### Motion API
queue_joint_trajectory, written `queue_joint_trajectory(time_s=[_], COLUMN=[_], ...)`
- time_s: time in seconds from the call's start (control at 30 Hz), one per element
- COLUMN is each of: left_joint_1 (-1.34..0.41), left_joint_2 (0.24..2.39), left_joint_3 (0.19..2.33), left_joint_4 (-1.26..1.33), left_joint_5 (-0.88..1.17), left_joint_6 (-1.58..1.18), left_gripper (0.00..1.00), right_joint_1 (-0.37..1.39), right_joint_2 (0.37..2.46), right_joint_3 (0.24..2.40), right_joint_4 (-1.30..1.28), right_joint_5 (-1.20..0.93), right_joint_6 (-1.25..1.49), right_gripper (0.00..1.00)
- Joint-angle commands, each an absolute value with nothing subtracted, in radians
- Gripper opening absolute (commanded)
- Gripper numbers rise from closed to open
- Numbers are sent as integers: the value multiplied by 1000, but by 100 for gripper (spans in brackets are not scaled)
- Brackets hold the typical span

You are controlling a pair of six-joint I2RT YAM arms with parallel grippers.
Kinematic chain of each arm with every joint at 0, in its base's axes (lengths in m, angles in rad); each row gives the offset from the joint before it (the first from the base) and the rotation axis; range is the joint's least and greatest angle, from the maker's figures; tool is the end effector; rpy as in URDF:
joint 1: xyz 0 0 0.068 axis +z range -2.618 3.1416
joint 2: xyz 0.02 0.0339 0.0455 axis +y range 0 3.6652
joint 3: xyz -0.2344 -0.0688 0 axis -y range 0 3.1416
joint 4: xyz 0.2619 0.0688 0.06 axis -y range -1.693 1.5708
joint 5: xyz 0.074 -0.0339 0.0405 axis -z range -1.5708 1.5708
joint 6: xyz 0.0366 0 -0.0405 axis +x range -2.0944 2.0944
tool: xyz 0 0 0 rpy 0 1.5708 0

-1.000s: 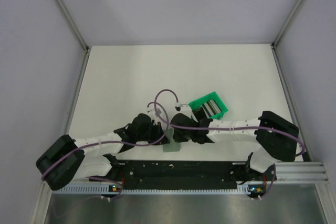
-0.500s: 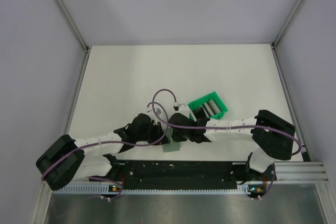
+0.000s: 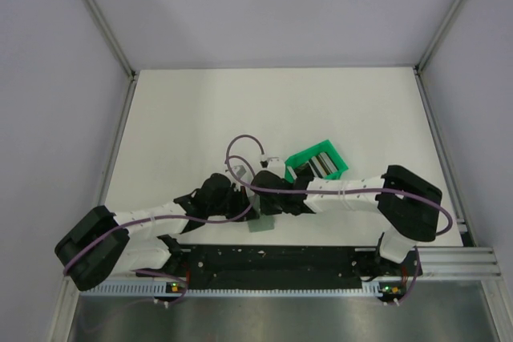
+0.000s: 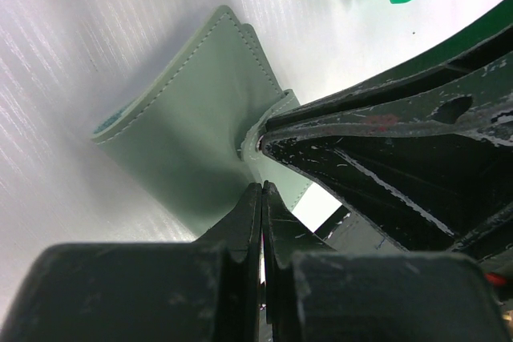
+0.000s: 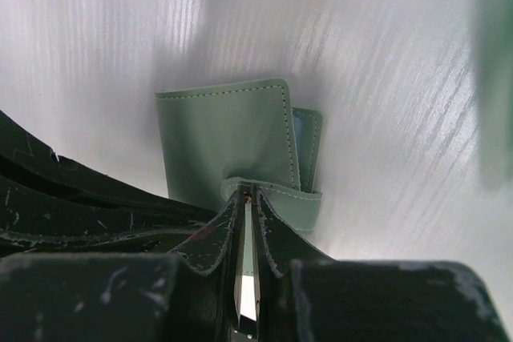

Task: Put the credit cards into the card holder
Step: Close the card holder at the center of the board.

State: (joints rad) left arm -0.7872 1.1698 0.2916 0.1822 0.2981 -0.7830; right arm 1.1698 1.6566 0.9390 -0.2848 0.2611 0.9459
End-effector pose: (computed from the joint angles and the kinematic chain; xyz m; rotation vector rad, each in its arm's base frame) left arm 0.1516 -0.1674 0.0962 0.1810 2.5021 -1.0930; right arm 0.1397 0.3054 0.1279 -0.1912 2.5924 0.4937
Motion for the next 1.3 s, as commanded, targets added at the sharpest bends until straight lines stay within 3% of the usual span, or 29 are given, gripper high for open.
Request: queue_joint_trajectory(time_s=[0.0, 1.27], left_joint_1=[-790, -790], left_joint_2=[1166, 1157], left_joint_3=[287, 281], left_joint_4=[222, 212], left_joint_5=[308, 296], left_joint_6=[-781, -782], left_gripper=[0, 0], right_joint_1=[1169, 1121], right_joint_2=[1721, 1868], right_joint_3=[953, 1039], right_joint_4=[-342, -538], right_joint_5=[276, 275], right_joint_6=[945, 861], right_gripper=[6, 7])
